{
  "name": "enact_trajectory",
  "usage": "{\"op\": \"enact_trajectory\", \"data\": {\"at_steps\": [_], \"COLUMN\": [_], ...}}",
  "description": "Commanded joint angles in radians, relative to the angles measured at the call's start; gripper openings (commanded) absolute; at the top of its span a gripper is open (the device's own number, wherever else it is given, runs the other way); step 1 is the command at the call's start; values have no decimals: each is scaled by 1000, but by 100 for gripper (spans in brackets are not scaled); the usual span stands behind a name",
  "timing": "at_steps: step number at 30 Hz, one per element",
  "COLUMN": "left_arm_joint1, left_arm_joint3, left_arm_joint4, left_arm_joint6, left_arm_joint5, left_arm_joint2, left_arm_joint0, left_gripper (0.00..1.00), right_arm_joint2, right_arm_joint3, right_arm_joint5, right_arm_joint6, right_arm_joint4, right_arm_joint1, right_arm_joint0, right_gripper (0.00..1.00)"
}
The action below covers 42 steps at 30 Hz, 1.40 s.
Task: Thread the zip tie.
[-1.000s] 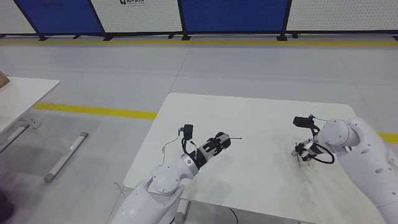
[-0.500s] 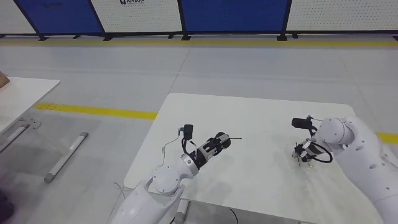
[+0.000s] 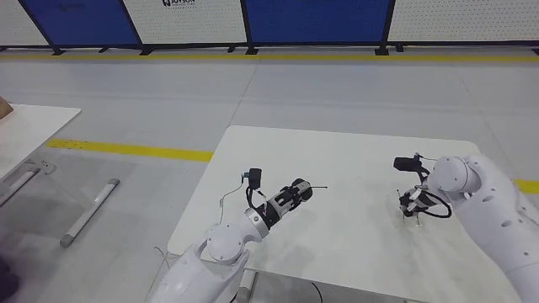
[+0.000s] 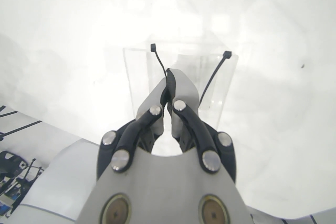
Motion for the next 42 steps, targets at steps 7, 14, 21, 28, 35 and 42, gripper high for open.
{"op": "enact_trajectory", "data": {"at_steps": [7,14,21,28,35,42], "left_arm_joint1": [0,0,0,0,0,0], "left_arm_joint3": [0,0,0,0,0,0], "left_arm_joint4": [0,0,0,0,0,0], "left_arm_joint6": [0,0,0,0,0,0], "left_arm_joint5": [0,0,0,0,0,0], "left_arm_joint2": [0,0,0,0,0,0], "left_arm_joint0": [0,0,0,0,0,0], "left_gripper": [0,0,0,0,0,0], "right_arm_joint2": [179,484,596,596,596,596], "right_arm_joint3": [-229,-510,-581,-581,-581,-581], "right_arm_joint5": [-52,-118,-219,-219,-219,-219], "right_arm_joint6": [-3,-158,-182,-182,-182,-182], "right_arm_joint4": [18,103,225,225,225,225], "right_arm_joint1": [82,161,181,181,181,181], "right_arm_joint0": [-145,-409,-520,-520,-520,-520], "right_gripper": [0,0,0,0,0,0]}}
